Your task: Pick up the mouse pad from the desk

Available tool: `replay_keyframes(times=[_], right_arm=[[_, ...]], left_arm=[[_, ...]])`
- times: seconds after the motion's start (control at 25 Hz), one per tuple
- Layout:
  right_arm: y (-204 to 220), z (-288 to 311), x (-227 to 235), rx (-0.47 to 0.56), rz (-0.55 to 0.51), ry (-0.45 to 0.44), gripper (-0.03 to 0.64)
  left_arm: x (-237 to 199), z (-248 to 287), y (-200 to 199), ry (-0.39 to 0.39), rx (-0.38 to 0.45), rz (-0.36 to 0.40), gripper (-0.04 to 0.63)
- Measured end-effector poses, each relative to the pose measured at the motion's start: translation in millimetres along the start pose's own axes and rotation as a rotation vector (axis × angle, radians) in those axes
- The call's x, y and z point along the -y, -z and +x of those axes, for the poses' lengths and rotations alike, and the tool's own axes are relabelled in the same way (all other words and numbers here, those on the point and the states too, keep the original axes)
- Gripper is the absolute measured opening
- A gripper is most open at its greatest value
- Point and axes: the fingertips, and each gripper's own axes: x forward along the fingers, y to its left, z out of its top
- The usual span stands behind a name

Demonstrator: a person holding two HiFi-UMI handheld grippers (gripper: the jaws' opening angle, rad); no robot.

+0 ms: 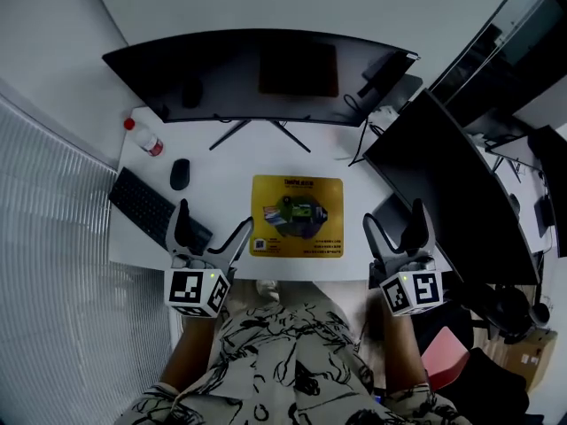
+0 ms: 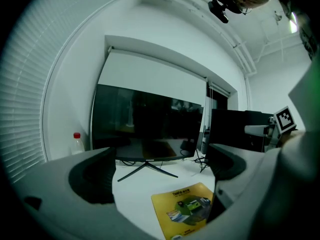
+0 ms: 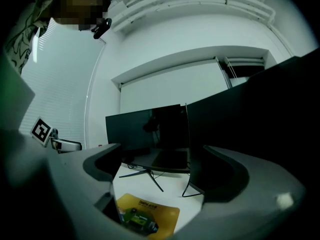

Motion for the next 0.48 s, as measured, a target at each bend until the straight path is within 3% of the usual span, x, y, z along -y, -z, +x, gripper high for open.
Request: replay_keyframes(times=[0.2, 0.4, 0.48], right_arm=[[39.3, 35.5, 12.5, -0.081, 0.003, -0.043, 0.497], [114.3, 58.4, 27.4, -0.241, 0.004, -0.059, 0.497], [144.3, 67.3, 31.4, -0.302, -0.001, -0.068, 0.497]], left_arm=[[-1.3, 37.4, 28.9, -0.006, -0.074, 0.005, 0.568], [9.1, 67.7, 63.5, 0.041, -0.088, -0.003, 0.542], [10.5, 80.8, 85.1, 0.051, -0.132, -0.003, 0.538]])
